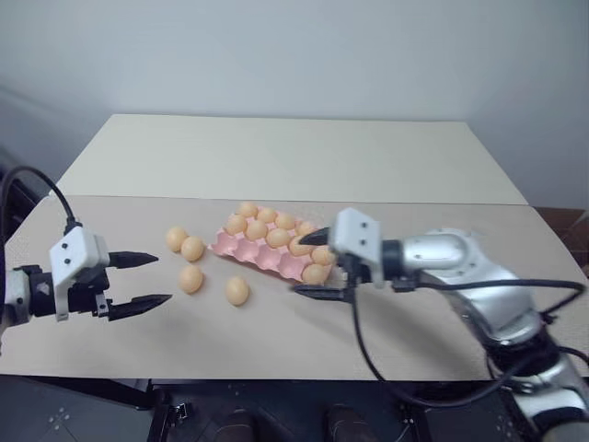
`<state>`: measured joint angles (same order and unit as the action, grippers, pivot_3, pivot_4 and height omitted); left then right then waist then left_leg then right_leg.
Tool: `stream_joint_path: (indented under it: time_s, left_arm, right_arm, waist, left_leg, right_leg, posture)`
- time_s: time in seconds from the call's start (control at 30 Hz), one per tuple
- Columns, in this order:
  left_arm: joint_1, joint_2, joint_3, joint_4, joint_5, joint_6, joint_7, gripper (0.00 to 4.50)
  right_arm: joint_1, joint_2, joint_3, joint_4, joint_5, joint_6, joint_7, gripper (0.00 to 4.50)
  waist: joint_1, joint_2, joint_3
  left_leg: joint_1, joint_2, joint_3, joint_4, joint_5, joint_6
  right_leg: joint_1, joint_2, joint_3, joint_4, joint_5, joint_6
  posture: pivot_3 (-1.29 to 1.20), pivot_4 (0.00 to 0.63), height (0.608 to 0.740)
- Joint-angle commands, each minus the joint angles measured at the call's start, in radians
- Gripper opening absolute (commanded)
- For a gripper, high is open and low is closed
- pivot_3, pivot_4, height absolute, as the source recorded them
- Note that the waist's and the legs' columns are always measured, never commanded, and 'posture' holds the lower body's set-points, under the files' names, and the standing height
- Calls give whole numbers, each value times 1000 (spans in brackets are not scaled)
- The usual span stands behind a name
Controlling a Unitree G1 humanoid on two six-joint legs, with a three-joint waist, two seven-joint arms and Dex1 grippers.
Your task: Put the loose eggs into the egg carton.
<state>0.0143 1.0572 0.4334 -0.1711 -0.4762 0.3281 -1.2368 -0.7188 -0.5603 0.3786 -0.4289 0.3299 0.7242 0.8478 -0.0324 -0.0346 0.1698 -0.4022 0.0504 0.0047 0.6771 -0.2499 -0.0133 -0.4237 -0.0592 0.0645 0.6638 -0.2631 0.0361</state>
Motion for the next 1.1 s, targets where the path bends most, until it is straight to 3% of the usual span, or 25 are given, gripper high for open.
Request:
stream_joint_path:
  time_s: [0.03, 0.23, 0.53, 1.1]
  left_arm:
    - [15, 11, 34, -28, 0, -5, 2, 3964]
    - [79, 16, 73, -49, 16, -3, 5, 3964]
    - [112, 14, 88, -78, 18, 9, 19, 3964]
    - [126, 6, 94, -107, 21, 26, 43, 3964]
  right_arm:
    - [-49, 68, 63, 68, -62, -45, -17, 4500]
    - [-105, 201, 182, 216, -176, -137, -14, 4500]
    - [-159, 379, 233, 438, -291, -249, -34, 4500]
    - [-160, 462, 280, 610, -426, -320, 13, 4500]
  waist:
    - [-1, 0, 0]
    - [-10, 0, 0]
    - [-12, 0, 0]
    - [-13, 0, 0]
  left_leg:
    - [0, 0, 0, 0, 0, 0]
    - [-1, 0, -1, 0, 0, 0]
    - [-1, 0, -1, 0, 0, 0]
    - [-1, 0, -1, -1, 0, 0]
  right_leg:
    - [0, 0, 0, 0, 0, 0]
    - [-1, 0, -1, 1, 0, 0]
    - [-1, 0, -1, 1, 0, 0]
    - [-1, 0, -1, 1, 0, 0]
  posture:
    - [0, 150, 740]
    - [0, 150, 740]
    - [0, 150, 740]
    - [0, 150, 740]
